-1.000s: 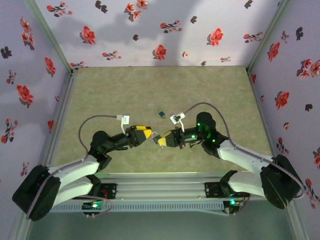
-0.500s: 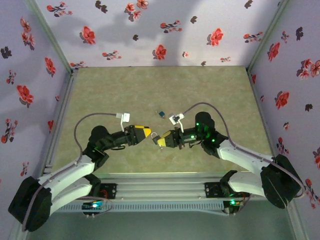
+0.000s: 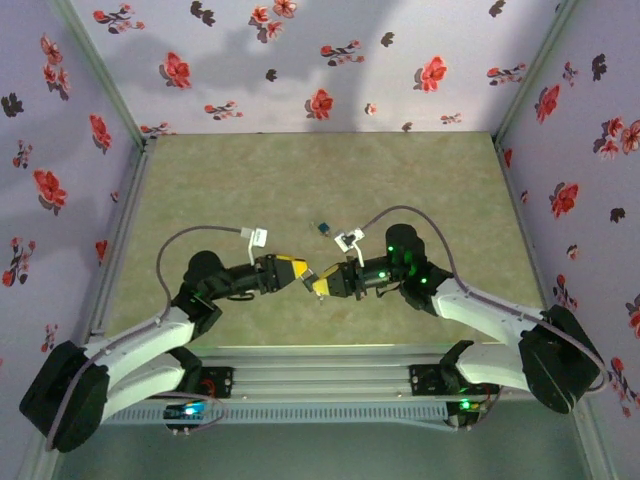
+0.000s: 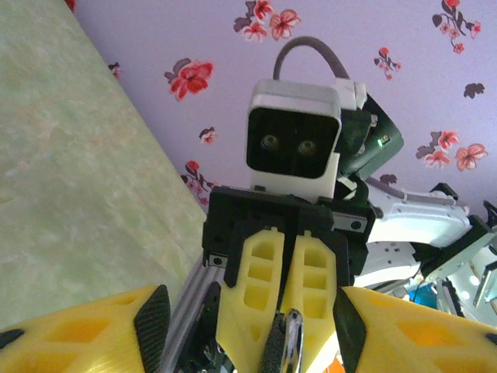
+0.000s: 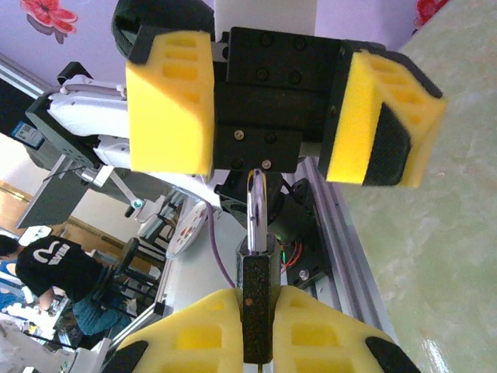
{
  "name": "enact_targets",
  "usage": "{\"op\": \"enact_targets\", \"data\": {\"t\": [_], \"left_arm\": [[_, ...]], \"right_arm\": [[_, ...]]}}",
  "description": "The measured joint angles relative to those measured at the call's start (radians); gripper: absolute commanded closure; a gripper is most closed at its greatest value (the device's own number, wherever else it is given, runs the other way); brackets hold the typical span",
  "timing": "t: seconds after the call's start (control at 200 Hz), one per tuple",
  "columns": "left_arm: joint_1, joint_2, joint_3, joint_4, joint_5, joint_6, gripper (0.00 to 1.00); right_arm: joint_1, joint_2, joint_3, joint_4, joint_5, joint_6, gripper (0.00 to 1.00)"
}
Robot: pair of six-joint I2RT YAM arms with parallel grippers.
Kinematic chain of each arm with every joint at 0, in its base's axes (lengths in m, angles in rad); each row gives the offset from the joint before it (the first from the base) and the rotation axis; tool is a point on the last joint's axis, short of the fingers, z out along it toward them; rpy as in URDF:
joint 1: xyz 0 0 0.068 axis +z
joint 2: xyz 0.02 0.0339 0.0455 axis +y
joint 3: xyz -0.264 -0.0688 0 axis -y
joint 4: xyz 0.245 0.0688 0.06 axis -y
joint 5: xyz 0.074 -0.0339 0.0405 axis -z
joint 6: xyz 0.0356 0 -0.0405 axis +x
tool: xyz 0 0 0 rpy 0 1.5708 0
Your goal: Lock with the key
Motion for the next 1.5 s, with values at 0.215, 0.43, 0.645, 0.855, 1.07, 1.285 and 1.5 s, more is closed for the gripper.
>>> {"op": "enact_targets", "data": {"t": [0.215, 0.43, 0.645, 0.855, 1.07, 1.285, 1.5], "left_arm": [[-0.033, 0.014, 0.000, 0.017, 0.003, -0.001, 0.50], [-0.033, 0.011, 0.006, 0.005, 0.003, 0.005, 0.56], [-0.033, -0.013, 0.013, -0.008, 0.003, 0.012, 0.61], [-0.033, -0.013, 0.013, -0.016, 0.003, 0.015, 0.68], [-0.033, -0.012, 0.013, -0.022, -0.001, 0.027, 0.76], [-0.033, -0.010, 0.013, -0.029, -0.001, 0.031, 0.89], [-0.033, -0.010, 0.013, -0.028, 0.000, 0.041, 1.00]], "right_arm": [[0.000, 0.000, 0.006, -0.012, 0.003, -0.006, 1.00], [0.000, 0.002, 0.006, -0.016, 0.003, -0.006, 1.00], [0.001, 0.011, 0.007, -0.016, 0.004, -0.006, 1.00], [0.001, 0.026, 0.007, -0.015, 0.006, -0.006, 1.00], [0.001, 0.026, 0.011, -0.014, 0.005, -0.006, 1.00], [0.003, 0.026, 0.012, -0.011, -0.001, -0.006, 1.00], [0.003, 0.026, 0.012, -0.010, -0.008, -0.006, 1.00]]}}
